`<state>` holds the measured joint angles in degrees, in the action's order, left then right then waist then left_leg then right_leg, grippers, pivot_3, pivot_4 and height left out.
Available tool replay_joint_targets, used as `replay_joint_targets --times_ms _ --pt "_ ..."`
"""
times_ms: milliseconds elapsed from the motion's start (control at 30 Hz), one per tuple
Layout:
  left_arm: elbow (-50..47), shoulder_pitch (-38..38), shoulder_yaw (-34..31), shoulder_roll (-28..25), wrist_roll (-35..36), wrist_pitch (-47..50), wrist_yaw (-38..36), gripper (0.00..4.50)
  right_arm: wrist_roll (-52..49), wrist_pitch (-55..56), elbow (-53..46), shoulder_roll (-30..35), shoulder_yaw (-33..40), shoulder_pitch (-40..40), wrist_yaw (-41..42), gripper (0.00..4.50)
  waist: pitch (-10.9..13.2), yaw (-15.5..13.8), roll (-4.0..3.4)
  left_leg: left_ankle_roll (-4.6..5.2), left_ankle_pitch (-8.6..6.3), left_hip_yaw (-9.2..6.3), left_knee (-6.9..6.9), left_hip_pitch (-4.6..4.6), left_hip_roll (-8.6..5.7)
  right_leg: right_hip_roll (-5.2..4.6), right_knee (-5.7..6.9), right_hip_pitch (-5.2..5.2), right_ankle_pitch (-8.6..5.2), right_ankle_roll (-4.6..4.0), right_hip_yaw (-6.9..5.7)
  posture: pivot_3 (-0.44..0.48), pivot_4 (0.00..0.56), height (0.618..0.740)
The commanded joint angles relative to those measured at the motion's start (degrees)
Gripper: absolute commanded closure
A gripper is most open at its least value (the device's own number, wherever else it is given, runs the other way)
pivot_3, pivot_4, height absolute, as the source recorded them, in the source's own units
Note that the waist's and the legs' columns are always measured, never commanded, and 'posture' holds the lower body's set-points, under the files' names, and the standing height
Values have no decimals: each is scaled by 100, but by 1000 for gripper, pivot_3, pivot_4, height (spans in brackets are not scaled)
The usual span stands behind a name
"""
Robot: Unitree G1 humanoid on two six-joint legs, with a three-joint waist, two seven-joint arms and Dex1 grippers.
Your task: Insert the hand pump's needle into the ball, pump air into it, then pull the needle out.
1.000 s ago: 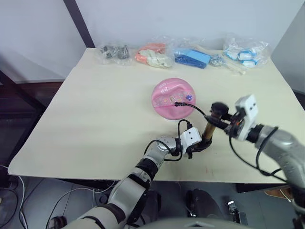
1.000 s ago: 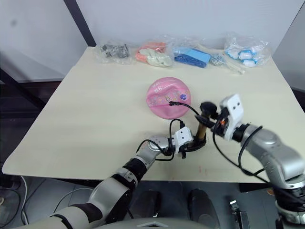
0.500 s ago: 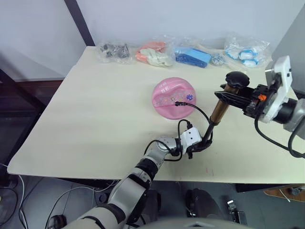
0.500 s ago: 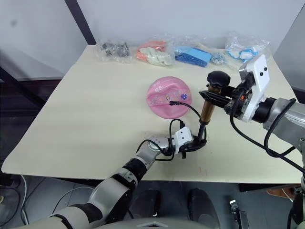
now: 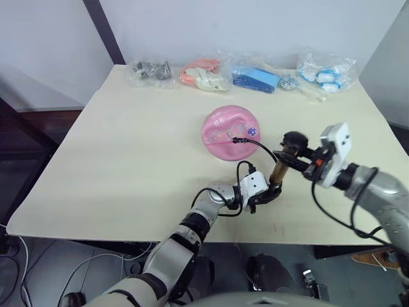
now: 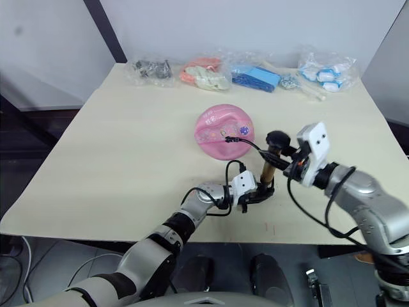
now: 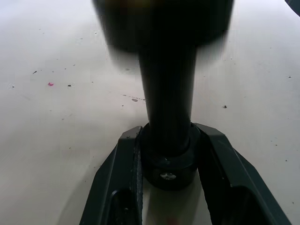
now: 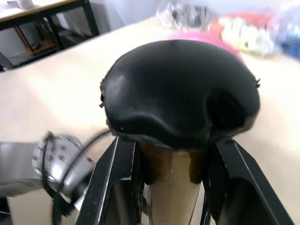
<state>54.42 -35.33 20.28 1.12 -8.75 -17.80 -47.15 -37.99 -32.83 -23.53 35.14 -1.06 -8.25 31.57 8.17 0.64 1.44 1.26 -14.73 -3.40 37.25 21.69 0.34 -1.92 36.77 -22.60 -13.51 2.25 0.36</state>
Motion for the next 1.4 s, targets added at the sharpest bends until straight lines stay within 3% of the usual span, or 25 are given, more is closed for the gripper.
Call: replay_joint_targets --times_ms 33,133,333,567,967,1200,1400 --pt "158 214 170 -20 -157 165 -111 3375 716 136 964 -222 -881 507 252 3447 -23 10 17 0 0 -2 0 -3 2 2 0 3 0 -1 -1 0 150 740" --pt "131 228 168 -27 -153 181 -114 3375 1025 392 1321 -436 -1072 697 443 3447 -68 21 31 0 0 -3 -4 -6 3 3 0 3 -1 -2 -1 0 150 740" --pt "165 218 155 -65 -158 177 -123 3375 569 37 492 -259 -221 317 450 3447 -77 14 21 0 0 -11 -8 -14 8 6 0 11 -4 -8 -8 0 150 740" --pt "226 230 171 -26 -187 136 -108 3375 -579 -1037 -494 185 927 -570 169 3447 8 -37 -57 0 0 -8 -5 18 -9 -10 -1 -12 8 -24 -6 0 150 740" --pt "289 228 181 10 -200 87 -111 3375 -2853 -2376 -875 1320 2442 -2124 -659 3447 60 -49 -55 0 0 -10 -1 27 -14 -18 -2 -17 1 -7 -10 0 150 740" --pt "330 229 177 1 -202 40 -125 3375 -2775 -2155 -808 1202 2218 -1674 -744 3447 67 -71 -54 0 0 -4 0 40 -15 -20 -3 -29 13 -25 -5 0 150 740" --pt "285 258 193 -19 -211 29 -133 3375 -1431 -1393 -573 666 999 -620 -372 3447 39 -41 -19 1 0 -1 0 15 -7 -9 0 -11 -1 -3 -3 0 150 740"
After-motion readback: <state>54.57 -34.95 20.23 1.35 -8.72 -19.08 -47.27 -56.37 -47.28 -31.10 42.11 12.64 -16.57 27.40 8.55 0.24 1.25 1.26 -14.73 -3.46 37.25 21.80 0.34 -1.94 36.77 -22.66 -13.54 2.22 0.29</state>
